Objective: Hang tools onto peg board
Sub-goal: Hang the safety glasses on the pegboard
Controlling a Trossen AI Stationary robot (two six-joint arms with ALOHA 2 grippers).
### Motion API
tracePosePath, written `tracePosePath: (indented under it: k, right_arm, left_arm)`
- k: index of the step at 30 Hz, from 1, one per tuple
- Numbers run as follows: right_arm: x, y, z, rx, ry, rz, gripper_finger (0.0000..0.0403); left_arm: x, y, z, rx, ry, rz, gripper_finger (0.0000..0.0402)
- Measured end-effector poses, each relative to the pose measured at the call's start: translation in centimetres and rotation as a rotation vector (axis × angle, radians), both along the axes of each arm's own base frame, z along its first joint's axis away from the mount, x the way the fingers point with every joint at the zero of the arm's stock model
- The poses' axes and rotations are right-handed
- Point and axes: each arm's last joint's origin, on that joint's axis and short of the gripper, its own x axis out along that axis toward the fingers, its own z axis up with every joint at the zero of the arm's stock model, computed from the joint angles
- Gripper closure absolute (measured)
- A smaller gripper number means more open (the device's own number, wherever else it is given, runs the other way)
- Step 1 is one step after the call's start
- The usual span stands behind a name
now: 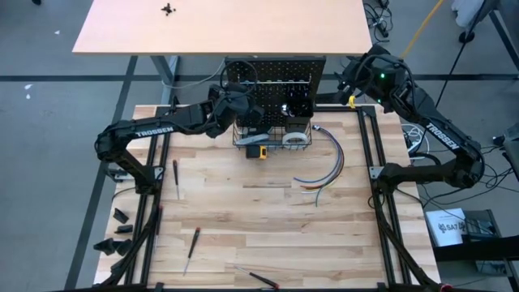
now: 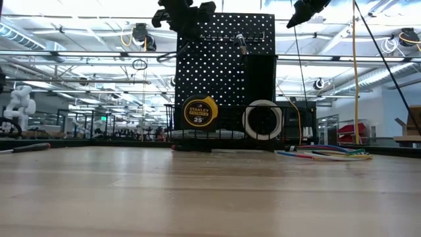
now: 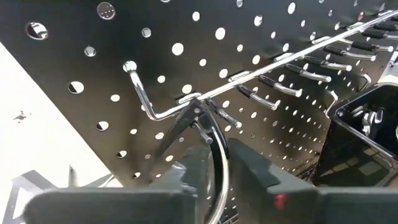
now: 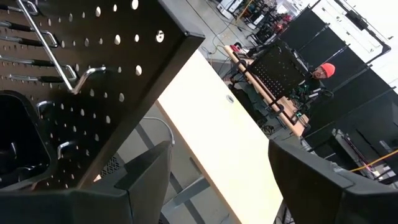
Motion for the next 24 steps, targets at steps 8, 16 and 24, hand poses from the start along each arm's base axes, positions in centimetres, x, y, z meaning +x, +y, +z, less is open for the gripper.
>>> tracePosePath:
  k: [8,16,24]
  right_arm:
    - [0.00,0.00,-0.01,0.000,0.001,0.000,0.0140]
    - [0.00,0.00,-0.01,0.001,0.001,0.000,0.0140]
    - [0.00,0.00,-0.01,0.001,0.001,0.000,0.0140]
  left_arm:
    - [-0.21,-0.06,-0.39,-0.012,0.051,-0.003,0.0254]
    - [-0.28,-0.25,-0.61,-0.019,0.080,-0.008,0.0219]
    - [-0.36,-0.72,-0.94,-0.022,0.143,-0.035,0.0218]
